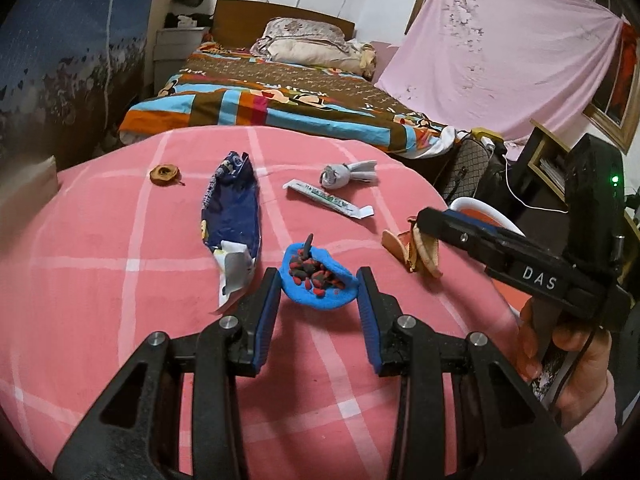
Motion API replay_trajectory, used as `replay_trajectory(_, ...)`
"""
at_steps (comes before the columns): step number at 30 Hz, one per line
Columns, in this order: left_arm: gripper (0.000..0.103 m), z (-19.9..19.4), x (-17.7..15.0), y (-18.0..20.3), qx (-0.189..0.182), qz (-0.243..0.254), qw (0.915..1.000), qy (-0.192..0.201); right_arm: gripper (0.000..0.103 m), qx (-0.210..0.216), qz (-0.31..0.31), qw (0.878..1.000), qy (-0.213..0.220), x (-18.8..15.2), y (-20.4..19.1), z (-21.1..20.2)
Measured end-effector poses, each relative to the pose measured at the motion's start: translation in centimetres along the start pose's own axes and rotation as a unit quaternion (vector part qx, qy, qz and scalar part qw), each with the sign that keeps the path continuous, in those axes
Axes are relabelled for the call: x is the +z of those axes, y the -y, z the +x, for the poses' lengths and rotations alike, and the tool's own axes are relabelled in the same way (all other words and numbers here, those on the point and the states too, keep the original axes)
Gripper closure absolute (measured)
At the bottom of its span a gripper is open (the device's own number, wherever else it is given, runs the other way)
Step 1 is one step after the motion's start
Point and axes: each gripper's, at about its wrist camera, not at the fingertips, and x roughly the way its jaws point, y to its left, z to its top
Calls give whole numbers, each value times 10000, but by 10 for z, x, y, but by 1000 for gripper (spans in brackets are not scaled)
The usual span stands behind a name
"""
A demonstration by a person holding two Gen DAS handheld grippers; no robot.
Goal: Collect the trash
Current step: 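Close the right tool on the tan paper cup, then carry the blue lid and paper cup over the bucket and open both tools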
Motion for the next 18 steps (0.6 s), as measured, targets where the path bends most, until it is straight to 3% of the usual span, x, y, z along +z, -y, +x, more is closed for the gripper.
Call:
replay_trajectory(7,82,-1,-1,1,-3,-20,10000,-33,51,221,-81,9991,-364,-4,-7,10)
replay_trajectory(9,82,0,-1,1,0,-26,10000,-36,61,229,-154,9988,-401,-5,-10,10)
replay_trajectory(14,82,0,-1,0,15,-54,10000,-21,63,200,-249,9986,-421,-7,-16,10)
replay_trajectory(15,82,-1,-1,0,16,-56,10000,-5,69,182,-259,9987,-402,-7,-17,10)
replay_trajectory(16,82,-1,-1,-1,20,-58,10000,17,86,161,-272,9988,-361,-7,-18,8)
replay_trajectory(18,82,-4,0,0,51,-47,9999,100,87,146,-240,9993,-250,-7,-17,4)
